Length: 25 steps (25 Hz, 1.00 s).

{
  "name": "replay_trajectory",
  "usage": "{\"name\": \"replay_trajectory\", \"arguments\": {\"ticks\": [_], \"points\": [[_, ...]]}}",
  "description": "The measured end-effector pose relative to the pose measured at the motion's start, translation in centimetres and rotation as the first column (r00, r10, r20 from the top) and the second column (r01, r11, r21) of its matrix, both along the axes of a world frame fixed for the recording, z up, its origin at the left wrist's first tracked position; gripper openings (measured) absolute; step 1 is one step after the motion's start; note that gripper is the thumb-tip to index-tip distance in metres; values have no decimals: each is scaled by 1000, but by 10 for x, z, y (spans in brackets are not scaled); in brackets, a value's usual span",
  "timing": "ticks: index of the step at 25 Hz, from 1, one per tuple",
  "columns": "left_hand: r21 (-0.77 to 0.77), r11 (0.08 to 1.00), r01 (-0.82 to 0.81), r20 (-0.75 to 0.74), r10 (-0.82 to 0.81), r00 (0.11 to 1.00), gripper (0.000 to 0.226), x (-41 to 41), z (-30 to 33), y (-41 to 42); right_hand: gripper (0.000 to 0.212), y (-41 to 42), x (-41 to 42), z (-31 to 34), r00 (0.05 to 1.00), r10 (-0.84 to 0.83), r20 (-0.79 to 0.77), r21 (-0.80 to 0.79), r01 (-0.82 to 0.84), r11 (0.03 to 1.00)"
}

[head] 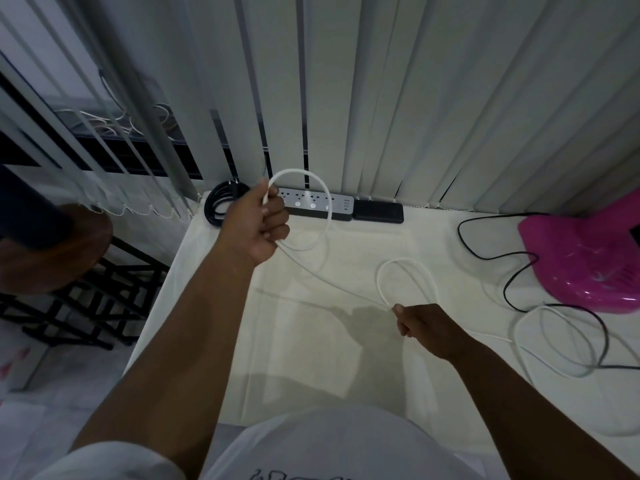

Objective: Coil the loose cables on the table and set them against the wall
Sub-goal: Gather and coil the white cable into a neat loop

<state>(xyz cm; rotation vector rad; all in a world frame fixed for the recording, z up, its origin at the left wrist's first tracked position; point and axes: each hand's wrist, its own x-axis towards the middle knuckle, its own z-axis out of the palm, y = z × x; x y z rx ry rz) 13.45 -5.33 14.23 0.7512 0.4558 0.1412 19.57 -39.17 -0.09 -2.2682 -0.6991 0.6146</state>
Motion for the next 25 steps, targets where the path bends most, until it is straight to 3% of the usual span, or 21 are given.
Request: {"name": "replay_trajectory", "arguments": {"ticks": [2,5,7,8,10,12,14,16,18,20,23,25], "points": [[35,999,19,27,-20,999,36,-6,7,12,71,-7,0,-7,976,122,182,-127,-100,987],[90,993,77,22,-79,997,36,-15,8,20,57,-12,4,-19,845,350,405,-439,-156,885],[128,985,115,8,-117,993,34,-20,6,19,45,-7,16,-15,869,265,418,-503,-22,864],[144,981,128,0,-129,992,33,-21,4,19,43,0,23,-8,920,122,373,-464,71,883],[174,973,149,-28,-147,989,32,-22,1,15,41,23,36,16,949,-298,100,-251,314,916],[190,970,149,-70,-138,988,31,-21,-3,9,35,48,49,41,749,-594,-293,-38,612,790],[202,971,129,-116,-107,988,31,-19,-7,0,25,73,53,70,546,-594,-591,64,765,640],[241,964,111,-158,-73,985,31,-16,-11,-10,22,96,49,98,469,-434,-769,175,808,562],[294,952,87,-179,-34,983,29,-14,-15,-18,24,114,38,121,518,-231,-823,337,774,536],[329,942,68,-182,-7,983,28,-11,-16,-25,25,128,23,134,637,-100,-764,478,664,574],[332,941,61,-186,2,982,30,-6,-15,-34,28,139,1,132,845,-106,-525,560,436,705],[324,944,60,-192,3,981,31,-3,-14,-39,31,142,-9,127,895,-136,-425,552,375,744]]}}
